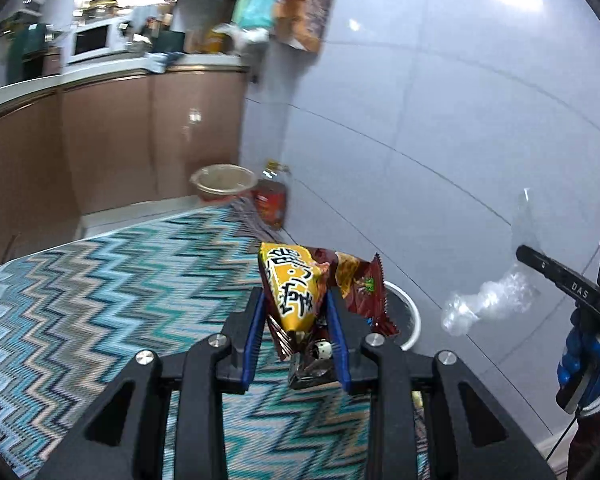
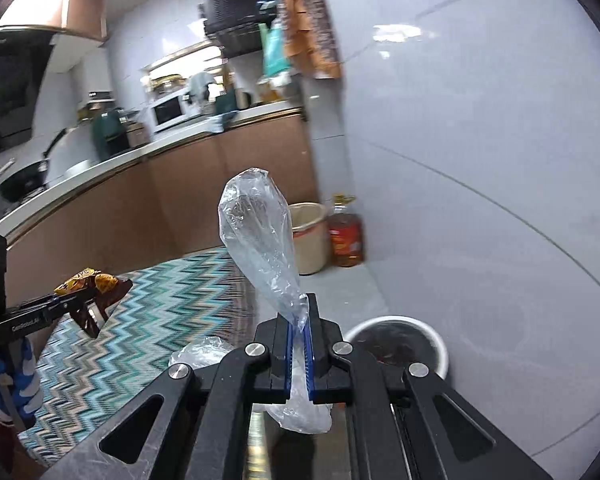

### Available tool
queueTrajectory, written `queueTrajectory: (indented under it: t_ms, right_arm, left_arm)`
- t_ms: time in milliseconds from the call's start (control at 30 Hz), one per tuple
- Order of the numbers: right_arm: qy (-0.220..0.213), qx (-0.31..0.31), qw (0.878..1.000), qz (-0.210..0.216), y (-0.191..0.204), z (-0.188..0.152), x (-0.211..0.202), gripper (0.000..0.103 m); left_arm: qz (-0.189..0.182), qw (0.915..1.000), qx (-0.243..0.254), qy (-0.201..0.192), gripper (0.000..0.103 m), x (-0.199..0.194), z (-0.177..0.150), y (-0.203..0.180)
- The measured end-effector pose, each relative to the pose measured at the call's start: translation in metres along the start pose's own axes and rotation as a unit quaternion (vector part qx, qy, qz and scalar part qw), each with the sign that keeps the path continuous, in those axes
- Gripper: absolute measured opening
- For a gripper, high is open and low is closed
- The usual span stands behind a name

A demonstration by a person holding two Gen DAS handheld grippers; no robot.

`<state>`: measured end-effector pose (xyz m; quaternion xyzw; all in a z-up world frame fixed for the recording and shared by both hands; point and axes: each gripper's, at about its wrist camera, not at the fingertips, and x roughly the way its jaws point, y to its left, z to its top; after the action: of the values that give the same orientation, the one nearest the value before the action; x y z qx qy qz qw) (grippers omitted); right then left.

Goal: Collect trash
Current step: 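Carry the snack bag and plastic bag over the bin and open both grippers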

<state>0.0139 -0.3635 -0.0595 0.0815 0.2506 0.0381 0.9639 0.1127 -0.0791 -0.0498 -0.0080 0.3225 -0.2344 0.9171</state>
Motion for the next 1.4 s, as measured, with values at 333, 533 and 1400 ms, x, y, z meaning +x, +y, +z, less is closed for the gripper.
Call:
queueTrajectory:
  t_ms: [333, 533, 1400]
  right_arm:
    - [0.025, 0.034, 0.996, -0.077, -0.086, -0.009, 0.047, 0.006]
    - [0.051, 0.052, 0.992, -0.103, -0.127, -0.014, 0.097, 0.006]
    - [0.128, 0.09, 0.982, -0.11, -0.192, -0.045, 0.213, 0.044]
  left_arm:
    - [-0.039, 0.9939, 0.059, 0.084, 0.029, 0.131, 0.02, -0.102]
    - [-0.043, 0.9886, 0.076, 0.122, 0.032, 0.215, 0.025, -0.144]
    - [-0.053, 0.9769, 0.059, 0.198, 0.058, 0.364, 0.007, -0.173]
